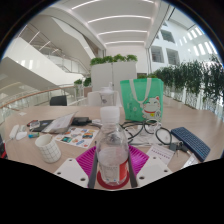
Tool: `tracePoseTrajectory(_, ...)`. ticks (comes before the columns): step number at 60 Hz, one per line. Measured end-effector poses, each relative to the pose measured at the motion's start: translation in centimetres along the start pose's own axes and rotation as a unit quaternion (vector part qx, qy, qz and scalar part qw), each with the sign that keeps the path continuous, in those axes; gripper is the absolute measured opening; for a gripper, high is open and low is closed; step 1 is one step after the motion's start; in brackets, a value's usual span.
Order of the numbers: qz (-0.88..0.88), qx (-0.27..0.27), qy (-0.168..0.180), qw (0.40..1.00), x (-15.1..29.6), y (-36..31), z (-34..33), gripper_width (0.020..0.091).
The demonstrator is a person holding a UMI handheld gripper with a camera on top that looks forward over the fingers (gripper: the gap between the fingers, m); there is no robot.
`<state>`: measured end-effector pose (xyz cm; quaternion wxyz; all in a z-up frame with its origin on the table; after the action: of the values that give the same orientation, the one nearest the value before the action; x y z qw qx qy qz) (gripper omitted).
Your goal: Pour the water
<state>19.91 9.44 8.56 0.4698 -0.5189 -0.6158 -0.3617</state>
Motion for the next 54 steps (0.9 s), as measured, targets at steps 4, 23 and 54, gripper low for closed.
tracePoseTrajectory(4, -0.002, 0.002, 0.001, 1.0, -0.9, 0.0, 0.7, 0.049)
tracePoseTrajectory(23, -0.01, 0.015, 0.015, 1.0, -0.9, 0.2, 0.5, 0.0518)
tracePoseTrajectory(54, 0.014, -0.056, -0.078, 0.995, 0.7, -4.4, -18.2, 0.0835)
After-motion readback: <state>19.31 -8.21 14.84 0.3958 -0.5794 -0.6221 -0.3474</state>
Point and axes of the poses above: the point between the fingertips, and its own axes, seen from behind it with the camera up: y to the right, x up, z forward, the way the camera looks, the point moved 4 cm from there along -z, backward, against the way the camera looks, and after that the axes turned 2 degrees about -x, right-handed, at the moved point
